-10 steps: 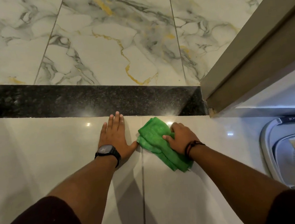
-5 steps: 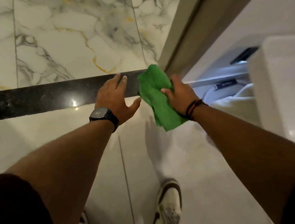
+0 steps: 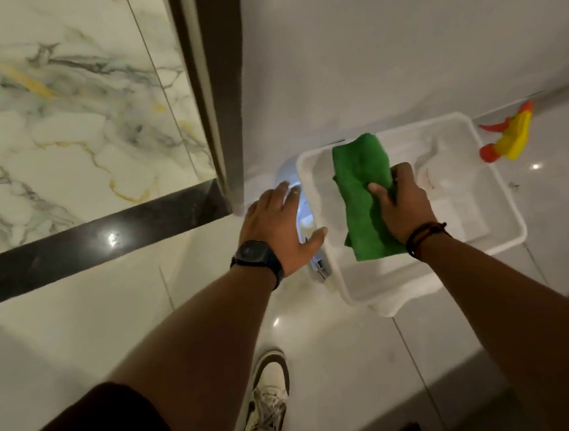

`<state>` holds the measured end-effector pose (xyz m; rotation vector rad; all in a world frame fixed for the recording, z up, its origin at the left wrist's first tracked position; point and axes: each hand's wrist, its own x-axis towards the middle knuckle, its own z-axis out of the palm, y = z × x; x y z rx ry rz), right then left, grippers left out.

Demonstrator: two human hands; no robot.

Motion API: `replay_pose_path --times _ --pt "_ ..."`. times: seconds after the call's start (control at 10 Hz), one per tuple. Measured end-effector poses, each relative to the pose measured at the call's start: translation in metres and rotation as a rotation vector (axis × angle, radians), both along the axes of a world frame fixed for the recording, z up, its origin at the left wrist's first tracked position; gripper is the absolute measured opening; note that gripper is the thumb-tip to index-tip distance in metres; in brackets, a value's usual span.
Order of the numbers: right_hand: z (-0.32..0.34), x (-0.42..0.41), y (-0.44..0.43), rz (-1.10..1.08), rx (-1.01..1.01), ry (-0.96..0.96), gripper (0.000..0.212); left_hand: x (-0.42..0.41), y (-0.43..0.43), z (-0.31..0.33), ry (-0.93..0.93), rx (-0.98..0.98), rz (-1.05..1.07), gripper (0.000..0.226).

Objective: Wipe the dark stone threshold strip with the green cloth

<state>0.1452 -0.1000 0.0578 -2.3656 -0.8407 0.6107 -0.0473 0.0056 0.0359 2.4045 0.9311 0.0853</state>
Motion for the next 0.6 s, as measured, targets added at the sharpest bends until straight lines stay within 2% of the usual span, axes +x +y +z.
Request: replay_pose_path --times 0.1,0.2,0.3,0.4,0.5,0.6 --pt "-0.033 0.018 -0.006 -0.024 -0.055 0.104 0.023 0.031 -0.011 -0.015 0.015 0.018 -0.079 0.088" --pt "-0.066 0.024 -0.022 -0.047 -0.249 0.064 0.033 0.051 -0.020 -0.041 0.113 0.132 -0.212 0.094" --pt "-0.091 0.024 -0.039 0.148 -0.368 -0.251 0.067 0.055 -0.017 -0.065 0.242 0.204 -0.313 0.097" --pt "-0.104 0.025 -0.044 0.437 -0.478 -0.426 0.070 0.053 -0.011 -0.078 0.239 0.227 -0.331 0.097" --pt "-0.105 0.026 -0.041 0.467 -0.588 -0.432 0.072 0.050 -0.011 -0.068 0.213 0.182 -0.322 0.099" --pt "-0.087 0.019 -0.029 0.430 -0.545 -0.431 0.070 0.040 0.000 -0.046 0.208 0.160 -0.316 0.100"
